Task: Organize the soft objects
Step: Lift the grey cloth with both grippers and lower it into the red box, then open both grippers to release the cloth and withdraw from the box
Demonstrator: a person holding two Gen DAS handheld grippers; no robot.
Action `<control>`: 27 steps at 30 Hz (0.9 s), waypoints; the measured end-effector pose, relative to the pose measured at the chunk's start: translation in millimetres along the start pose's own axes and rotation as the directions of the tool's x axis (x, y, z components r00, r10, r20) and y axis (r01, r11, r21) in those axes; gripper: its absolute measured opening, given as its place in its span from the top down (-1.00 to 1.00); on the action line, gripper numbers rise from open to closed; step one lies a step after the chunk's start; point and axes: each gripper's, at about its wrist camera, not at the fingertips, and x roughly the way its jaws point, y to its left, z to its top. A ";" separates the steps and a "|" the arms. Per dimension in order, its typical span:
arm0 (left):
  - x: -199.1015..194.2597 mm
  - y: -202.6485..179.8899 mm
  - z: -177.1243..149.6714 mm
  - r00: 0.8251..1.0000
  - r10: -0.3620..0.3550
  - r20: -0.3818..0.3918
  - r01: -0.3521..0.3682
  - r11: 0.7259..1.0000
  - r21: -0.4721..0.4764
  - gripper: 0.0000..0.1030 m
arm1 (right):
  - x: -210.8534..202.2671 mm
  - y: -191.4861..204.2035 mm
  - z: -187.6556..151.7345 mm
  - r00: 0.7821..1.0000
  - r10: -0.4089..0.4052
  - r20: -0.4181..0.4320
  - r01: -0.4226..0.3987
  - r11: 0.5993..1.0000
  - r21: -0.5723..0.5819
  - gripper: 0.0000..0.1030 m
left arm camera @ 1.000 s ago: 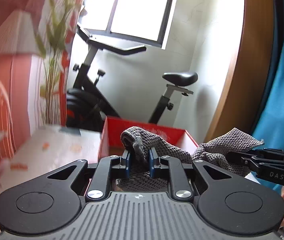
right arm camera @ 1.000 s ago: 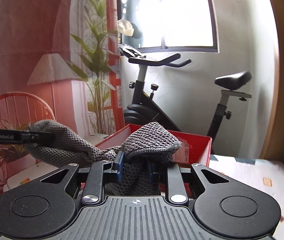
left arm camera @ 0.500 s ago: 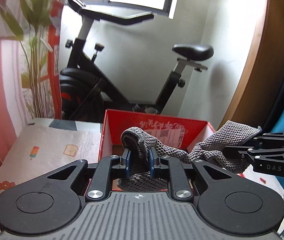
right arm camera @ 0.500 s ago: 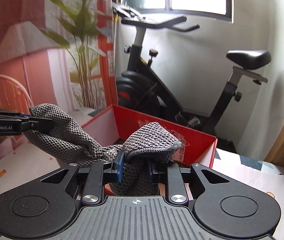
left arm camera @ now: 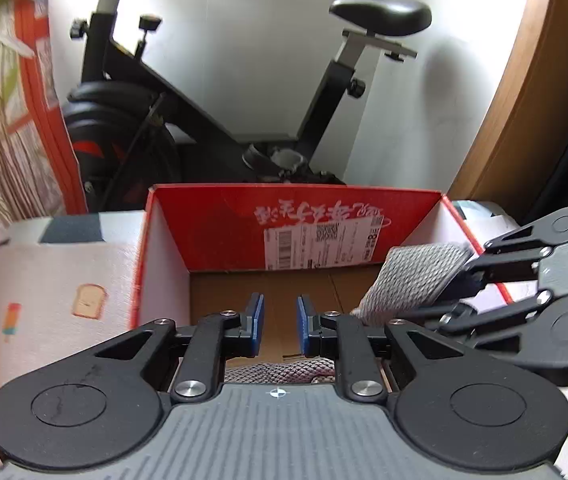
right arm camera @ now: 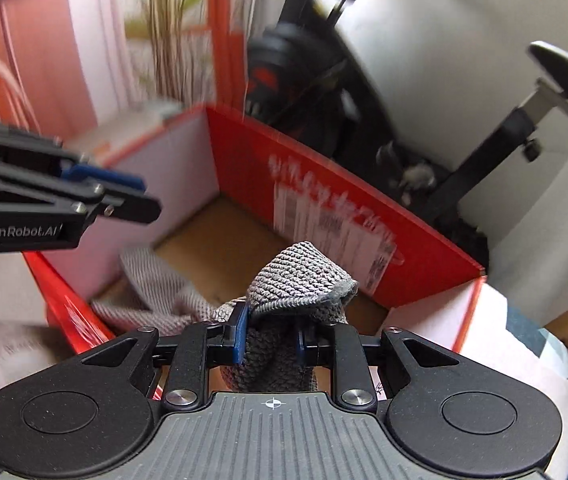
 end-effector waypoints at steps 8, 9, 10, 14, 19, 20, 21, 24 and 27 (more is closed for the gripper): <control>15.1 8.7 2.1 1.000 -0.012 0.004 0.012 0.999 -0.031 0.63 | 56.3 -1.7 11.0 0.974 0.032 -0.223 -0.041 0.999 -0.035 0.60; 14.0 9.4 2.1 1.000 -0.009 0.011 0.010 1.000 -0.028 0.63 | 61.5 -2.5 8.2 0.970 0.030 -0.241 -0.039 0.999 -0.036 0.60; 13.3 9.9 1.8 1.000 -0.006 0.018 0.007 1.000 -0.023 0.63 | 66.5 -3.5 8.5 0.966 0.032 -0.257 -0.042 0.999 -0.031 0.60; 7.9 12.3 0.8 0.999 0.008 0.042 -0.008 1.000 -0.014 0.63 | 82.2 -2.7 12.1 0.952 0.029 -0.306 -0.042 0.999 -0.034 0.60; 3.7 12.9 5.4 0.997 0.040 0.062 -0.039 0.999 -0.008 0.62 | 95.5 -6.0 16.2 0.948 -0.027 -0.318 0.016 0.999 -0.038 0.49; 1.9 13.4 5.5 0.997 0.046 0.065 -0.046 0.999 -0.007 0.61 | 94.0 -7.7 17.4 0.950 -0.045 -0.308 0.036 0.999 -0.035 0.42; 0.1 14.1 5.8 0.996 0.053 0.069 -0.052 0.999 -0.008 0.60 | 91.0 -9.8 18.3 0.953 -0.062 -0.295 0.056 0.998 -0.030 0.36; -6.5 15.7 6.2 0.994 0.073 0.082 -0.073 0.997 -0.011 0.42 | 72.8 -18.2 20.2 0.967 -0.109 -0.232 0.109 0.994 -0.011 0.16; -16.3 14.8 5.1 0.991 0.089 0.102 -0.089 0.996 -0.006 0.22 | 46.6 -26.4 19.8 0.978 -0.142 -0.153 0.146 0.989 0.019 -0.13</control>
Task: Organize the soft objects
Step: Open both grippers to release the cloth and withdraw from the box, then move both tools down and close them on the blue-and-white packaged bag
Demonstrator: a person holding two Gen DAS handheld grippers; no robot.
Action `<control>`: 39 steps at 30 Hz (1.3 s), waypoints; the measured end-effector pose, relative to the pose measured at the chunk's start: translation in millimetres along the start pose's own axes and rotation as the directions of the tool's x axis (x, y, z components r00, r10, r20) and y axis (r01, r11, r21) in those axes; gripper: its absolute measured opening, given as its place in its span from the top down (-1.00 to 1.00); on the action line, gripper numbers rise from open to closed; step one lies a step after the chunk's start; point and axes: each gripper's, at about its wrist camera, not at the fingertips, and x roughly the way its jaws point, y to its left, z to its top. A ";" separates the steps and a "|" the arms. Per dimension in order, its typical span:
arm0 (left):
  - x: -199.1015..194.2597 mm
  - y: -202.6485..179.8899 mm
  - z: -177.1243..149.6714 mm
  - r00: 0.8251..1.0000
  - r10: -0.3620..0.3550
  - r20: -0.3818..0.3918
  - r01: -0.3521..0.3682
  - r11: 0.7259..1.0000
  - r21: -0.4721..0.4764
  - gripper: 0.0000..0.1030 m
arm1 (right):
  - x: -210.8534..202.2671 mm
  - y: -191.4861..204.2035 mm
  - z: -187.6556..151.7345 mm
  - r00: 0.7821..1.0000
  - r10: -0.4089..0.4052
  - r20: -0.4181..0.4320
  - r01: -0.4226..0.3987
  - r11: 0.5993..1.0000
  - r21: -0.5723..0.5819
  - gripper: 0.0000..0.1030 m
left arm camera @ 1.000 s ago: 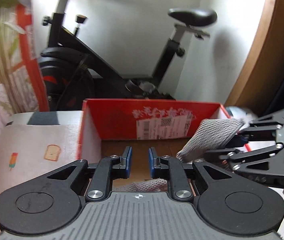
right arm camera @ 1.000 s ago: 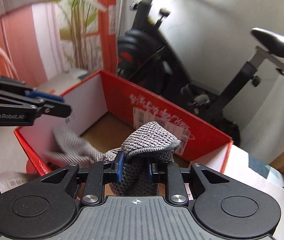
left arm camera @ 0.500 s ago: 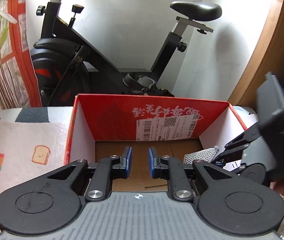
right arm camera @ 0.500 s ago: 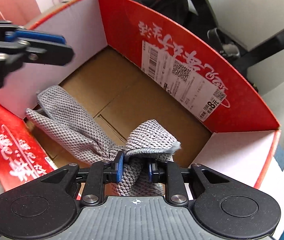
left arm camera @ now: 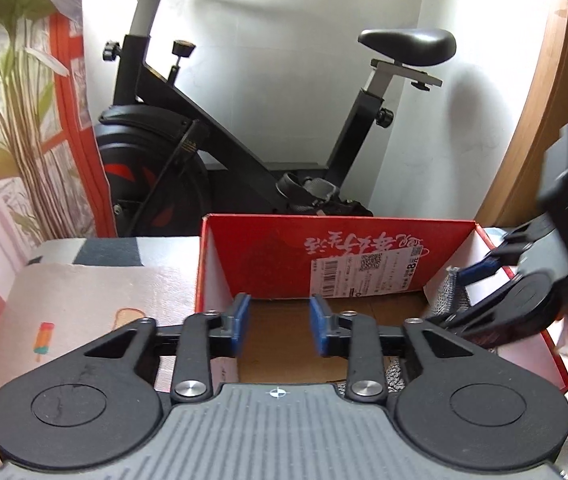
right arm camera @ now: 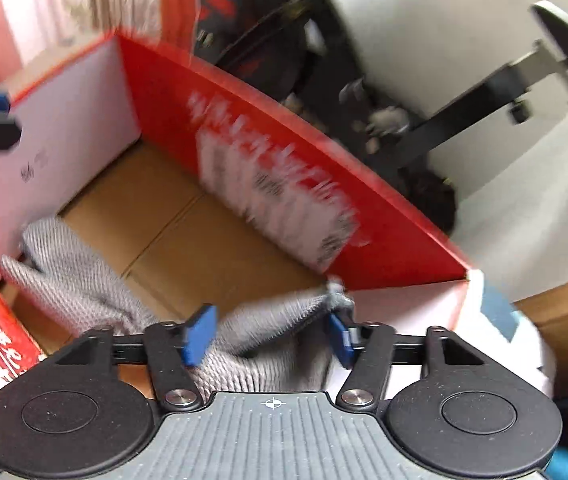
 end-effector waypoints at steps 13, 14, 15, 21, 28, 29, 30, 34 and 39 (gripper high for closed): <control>-58.6 -8.2 -25.5 0.997 -0.012 0.071 0.008 0.999 0.052 -1.00 | -86.6 -27.1 -63.9 0.952 0.072 0.296 -0.120 0.982 0.148 -0.99; -62.1 -8.8 -29.5 0.998 -0.012 0.068 0.008 0.999 0.053 -1.00 | -92.2 -25.8 -71.3 0.945 0.073 0.317 -0.129 0.979 0.161 -0.99; -64.5 -9.0 -32.7 0.998 -0.009 0.064 0.006 0.999 0.054 -1.00 | -97.1 -24.8 -78.3 0.938 0.070 0.339 -0.134 0.976 0.169 -0.99; -82.8 -4.9 -63.1 0.999 0.000 0.052 -0.002 0.999 0.046 -1.00 | -123.7 -11.3 -129.6 0.875 0.048 0.483 -0.162 0.967 0.196 -0.99; -96.7 6.5 -105.0 1.000 0.000 0.021 0.001 0.999 -0.039 -1.00 | -135.5 9.4 -188.2 0.821 0.006 0.572 -0.186 0.949 0.256 -0.99; -97.9 7.0 -109.6 1.000 0.002 0.020 -0.001 0.999 -0.048 -1.00 | -136.7 13.0 -197.2 0.815 -0.014 0.580 -0.180 0.944 0.276 -0.99; -99.8 7.7 -115.4 1.000 0.004 0.018 -0.003 0.998 -0.057 -1.00 | -137.2 15.9 -205.1 0.809 -0.033 0.587 -0.175 0.939 0.295 -0.99; -102.5 8.6 -134.5 1.000 0.001 0.010 0.000 0.995 -0.096 -1.00 | -134.4 28.8 -233.9 0.797 -0.054 0.602 -0.193 0.921 0.338 -0.99; -100.3 7.0 -149.4 1.000 0.001 -0.012 -0.003 0.991 -0.133 -1.00 | -119.2 40.0 -252.8 0.817 -0.075 0.571 -0.173 0.914 0.368 -0.99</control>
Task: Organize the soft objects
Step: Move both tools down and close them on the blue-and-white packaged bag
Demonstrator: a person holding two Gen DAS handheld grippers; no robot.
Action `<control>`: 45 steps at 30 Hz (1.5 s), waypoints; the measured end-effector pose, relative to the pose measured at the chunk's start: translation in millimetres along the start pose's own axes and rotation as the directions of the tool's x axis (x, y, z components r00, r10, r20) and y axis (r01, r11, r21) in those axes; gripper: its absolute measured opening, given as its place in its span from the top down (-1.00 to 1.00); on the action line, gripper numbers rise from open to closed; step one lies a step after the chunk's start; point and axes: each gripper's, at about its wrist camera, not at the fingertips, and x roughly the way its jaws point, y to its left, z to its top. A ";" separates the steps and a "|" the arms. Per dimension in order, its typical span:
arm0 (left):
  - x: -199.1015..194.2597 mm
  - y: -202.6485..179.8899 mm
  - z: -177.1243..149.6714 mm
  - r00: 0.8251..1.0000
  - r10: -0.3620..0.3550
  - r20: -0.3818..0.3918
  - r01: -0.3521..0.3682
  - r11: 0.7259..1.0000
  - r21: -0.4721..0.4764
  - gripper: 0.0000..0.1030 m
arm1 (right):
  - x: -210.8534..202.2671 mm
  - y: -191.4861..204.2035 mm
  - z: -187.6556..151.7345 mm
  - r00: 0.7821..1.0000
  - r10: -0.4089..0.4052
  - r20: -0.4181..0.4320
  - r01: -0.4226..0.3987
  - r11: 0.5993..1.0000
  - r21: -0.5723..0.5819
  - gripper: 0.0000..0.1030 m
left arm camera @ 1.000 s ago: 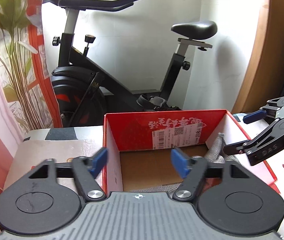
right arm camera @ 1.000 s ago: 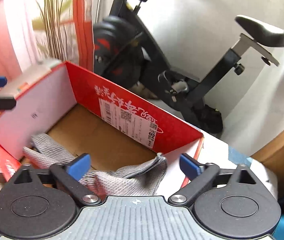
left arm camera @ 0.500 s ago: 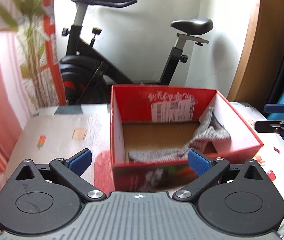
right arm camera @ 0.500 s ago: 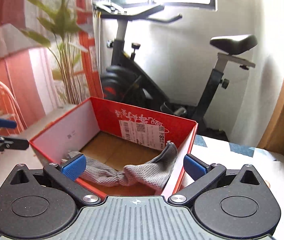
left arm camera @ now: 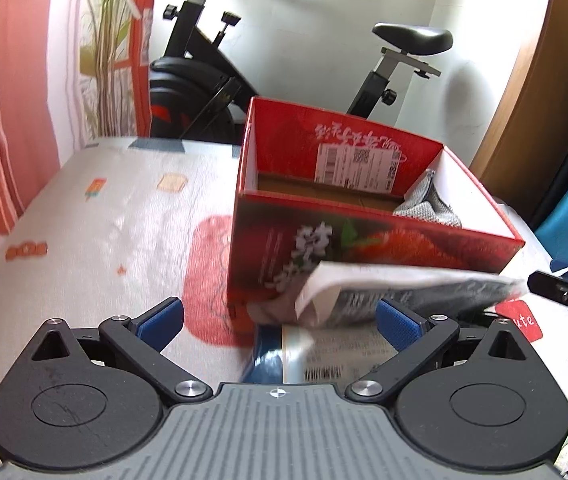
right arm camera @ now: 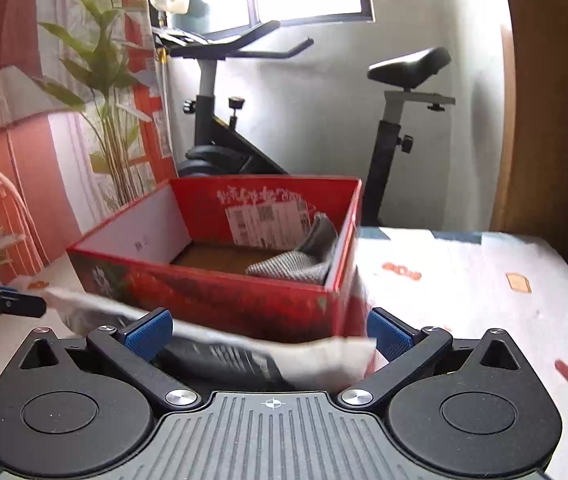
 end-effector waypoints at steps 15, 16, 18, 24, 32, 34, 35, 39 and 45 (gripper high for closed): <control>3.4 9.5 -23.6 0.999 -0.034 -0.032 0.031 0.996 -0.088 -0.79 | -1.0 6.7 -29.4 0.999 0.040 -0.034 -0.038 0.997 0.061 -0.99; 3.3 11.6 -24.1 0.999 -0.039 -0.031 0.036 0.995 -0.095 -0.74 | -0.5 9.5 -30.0 0.998 0.052 -0.043 -0.049 0.997 0.058 -0.99; 3.1 15.4 -23.8 0.999 -0.042 -0.028 0.038 0.993 -0.108 -0.64 | 0.3 14.4 -31.6 0.996 0.075 -0.058 -0.071 0.996 0.059 -0.98; 12.2 26.7 -18.4 0.995 -0.078 -0.059 0.071 0.990 -0.119 -0.45 | 4.4 33.6 -31.4 0.986 0.135 -0.100 -0.130 0.990 0.052 -0.90; 27.0 44.8 -24.4 0.975 -0.196 -0.102 0.170 0.960 -0.220 -0.39 | 15.8 66.2 -19.4 0.957 0.239 -0.162 -0.240 0.971 0.014 -0.77; 29.9 47.5 -23.5 0.969 -0.221 -0.107 0.192 0.954 -0.229 -0.39 | 21.1 74.7 -15.1 0.948 0.262 -0.183 -0.266 0.964 0.003 -0.76; 30.7 48.4 -23.0 0.969 -0.225 -0.106 0.197 0.954 -0.227 -0.39 | 24.7 78.1 -13.1 0.942 0.274 -0.195 -0.279 0.960 0.002 -0.75; 35.0 51.6 -20.8 0.968 -0.227 -0.107 0.199 0.955 -0.219 -0.39 | 43.5 89.6 -7.6 0.919 0.309 -0.246 -0.314 0.949 0.019 -0.65; 40.8 54.7 -26.5 0.955 -0.276 -0.113 0.242 0.939 -0.246 0.08 | 65.0 98.8 -14.1 0.900 0.307 -0.310 -0.319 0.948 0.014 -0.27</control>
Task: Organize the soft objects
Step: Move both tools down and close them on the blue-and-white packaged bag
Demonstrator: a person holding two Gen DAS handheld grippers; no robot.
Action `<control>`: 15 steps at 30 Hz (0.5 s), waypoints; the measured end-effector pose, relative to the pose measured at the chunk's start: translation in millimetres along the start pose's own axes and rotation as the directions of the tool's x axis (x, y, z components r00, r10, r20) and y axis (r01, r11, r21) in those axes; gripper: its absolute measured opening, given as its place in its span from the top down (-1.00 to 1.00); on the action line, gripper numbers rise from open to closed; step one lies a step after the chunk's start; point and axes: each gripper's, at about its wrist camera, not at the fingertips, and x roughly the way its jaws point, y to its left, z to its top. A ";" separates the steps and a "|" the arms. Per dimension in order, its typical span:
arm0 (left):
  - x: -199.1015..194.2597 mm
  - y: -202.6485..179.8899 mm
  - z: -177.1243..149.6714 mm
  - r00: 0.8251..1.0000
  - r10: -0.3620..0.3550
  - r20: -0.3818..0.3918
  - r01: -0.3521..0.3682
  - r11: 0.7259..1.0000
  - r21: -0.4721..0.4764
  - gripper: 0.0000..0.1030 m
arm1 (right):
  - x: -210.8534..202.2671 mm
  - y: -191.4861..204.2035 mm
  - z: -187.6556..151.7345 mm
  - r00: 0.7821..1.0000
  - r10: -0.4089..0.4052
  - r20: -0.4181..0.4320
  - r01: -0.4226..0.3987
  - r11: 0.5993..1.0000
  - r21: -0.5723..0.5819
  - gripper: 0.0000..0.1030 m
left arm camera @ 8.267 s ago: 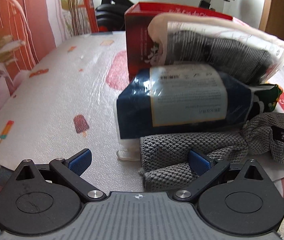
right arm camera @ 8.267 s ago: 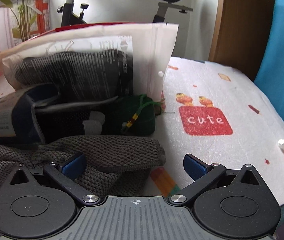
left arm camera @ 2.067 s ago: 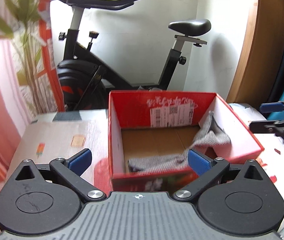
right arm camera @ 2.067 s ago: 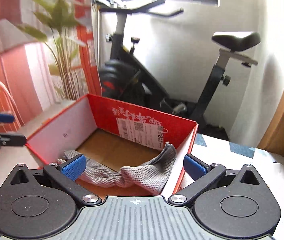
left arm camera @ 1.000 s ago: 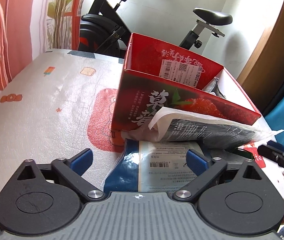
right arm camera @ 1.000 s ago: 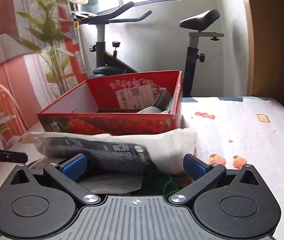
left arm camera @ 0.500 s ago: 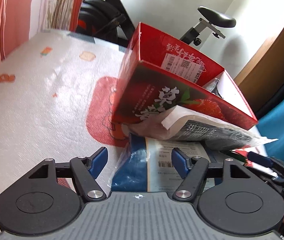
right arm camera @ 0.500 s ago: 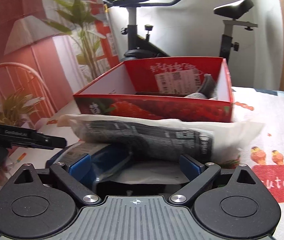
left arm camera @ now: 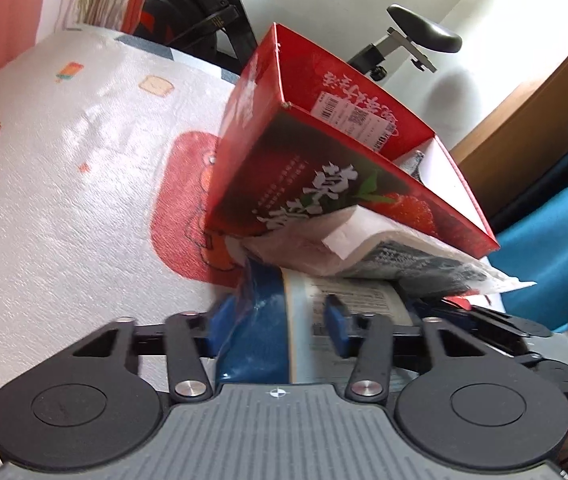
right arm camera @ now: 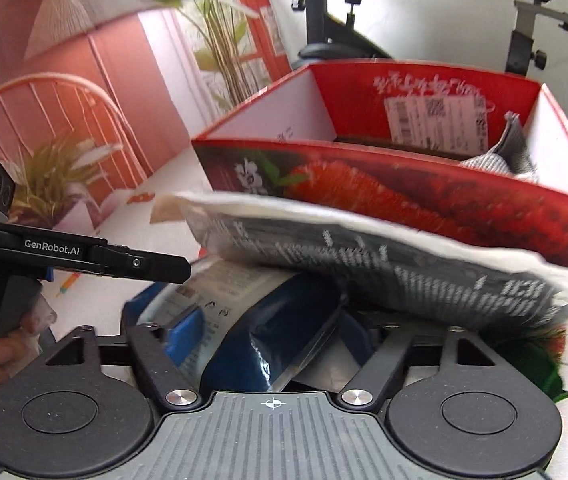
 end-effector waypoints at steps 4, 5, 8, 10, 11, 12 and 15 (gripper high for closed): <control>2.7 4.9 -4.6 1.000 -0.006 -0.011 0.005 1.000 -0.013 0.08 | 5.1 -0.1 -5.9 1.000 -0.004 -0.014 0.004 1.000 -0.021 -0.14; 3.4 6.9 -5.2 1.000 -0.005 -0.015 0.005 1.000 -0.020 0.08 | 5.9 -0.8 -7.6 1.000 -0.006 -0.014 0.006 1.000 -0.024 -0.13; 6.1 11.5 -6.0 1.000 -0.011 -0.022 0.010 0.999 -0.030 0.08 | 9.0 -1.2 -9.8 1.000 -0.019 -0.020 0.018 0.999 -0.042 -0.12; 8.5 11.7 -6.6 1.000 -0.011 -0.029 0.010 1.000 -0.026 0.07 | 10.9 -0.3 -11.2 0.999 -0.030 -0.025 0.029 0.998 -0.063 -0.12; 10.0 11.6 -7.1 0.999 -0.014 -0.034 0.013 1.000 -0.023 0.07 | 11.7 0.6 -12.0 0.999 -0.035 -0.026 0.033 0.997 -0.072 -0.12; 11.7 11.2 -7.9 0.999 -0.019 -0.040 0.018 1.000 -0.021 0.07 | 12.3 1.2 -12.7 0.999 -0.038 -0.026 0.036 0.996 -0.080 -0.11; 15.5 8.9 -11.1 0.999 -0.020 -0.047 0.020 1.000 -0.007 0.05 | 13.5 2.0 -13.5 0.999 -0.047 -0.027 0.044 0.994 -0.100 -0.09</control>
